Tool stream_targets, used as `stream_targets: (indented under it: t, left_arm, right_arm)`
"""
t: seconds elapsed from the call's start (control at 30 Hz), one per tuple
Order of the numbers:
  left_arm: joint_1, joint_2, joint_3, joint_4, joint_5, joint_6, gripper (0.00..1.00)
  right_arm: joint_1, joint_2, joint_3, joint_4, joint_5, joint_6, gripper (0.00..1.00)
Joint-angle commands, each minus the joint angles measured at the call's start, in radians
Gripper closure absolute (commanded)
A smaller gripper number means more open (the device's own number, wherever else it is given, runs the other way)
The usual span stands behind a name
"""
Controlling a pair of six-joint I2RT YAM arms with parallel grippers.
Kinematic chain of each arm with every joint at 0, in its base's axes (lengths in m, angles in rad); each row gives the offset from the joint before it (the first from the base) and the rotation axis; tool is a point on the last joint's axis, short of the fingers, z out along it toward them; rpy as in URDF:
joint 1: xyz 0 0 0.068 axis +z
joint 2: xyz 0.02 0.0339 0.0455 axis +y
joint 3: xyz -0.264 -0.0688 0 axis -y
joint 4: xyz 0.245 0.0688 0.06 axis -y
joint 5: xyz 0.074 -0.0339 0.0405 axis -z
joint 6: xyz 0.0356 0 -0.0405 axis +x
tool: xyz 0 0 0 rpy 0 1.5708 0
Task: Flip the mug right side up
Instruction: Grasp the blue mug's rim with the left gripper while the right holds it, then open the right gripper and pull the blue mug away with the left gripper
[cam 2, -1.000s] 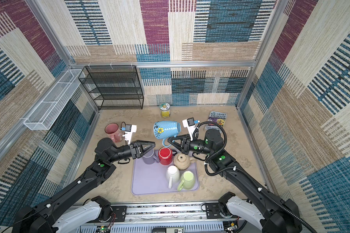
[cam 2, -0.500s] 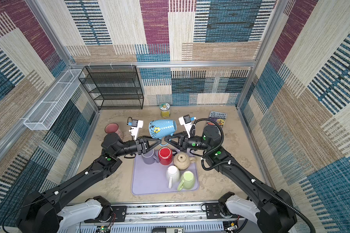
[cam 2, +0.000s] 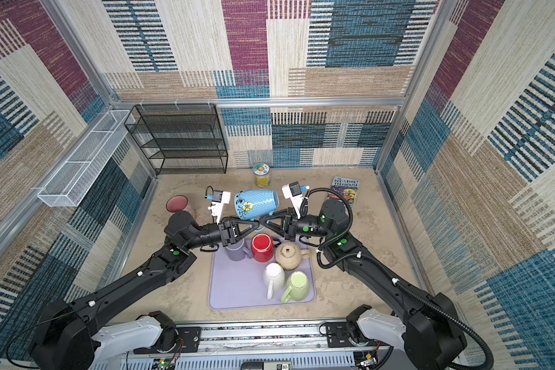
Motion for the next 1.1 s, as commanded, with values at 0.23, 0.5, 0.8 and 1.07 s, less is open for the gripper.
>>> stream_targets:
  t: [0.23,0.5,0.8,1.07]
  left_arm:
    - [-0.007,-0.005,0.011,0.031,-0.05,0.045,1.0]
    - [-0.007,-0.047,-0.011,-0.006,-0.082,0.091,1.0]
    - [-0.006,-0.156,-0.092,-0.013,-0.198,0.139,1.0]
    - [-0.006,-0.232,-0.119,-0.183,-0.354,0.208,1.0]
  right_arm:
    - [0.009,0.049,-0.002,0.069,-0.105,-0.001,1.0]
    - [0.011,0.06,-0.004,0.056,-0.099,-0.027,0.89]
    - [0.011,0.068,-0.013,0.032,-0.085,-0.069,0.44]
    - [0.011,0.071,-0.014,-0.006,-0.063,-0.103,0.31]
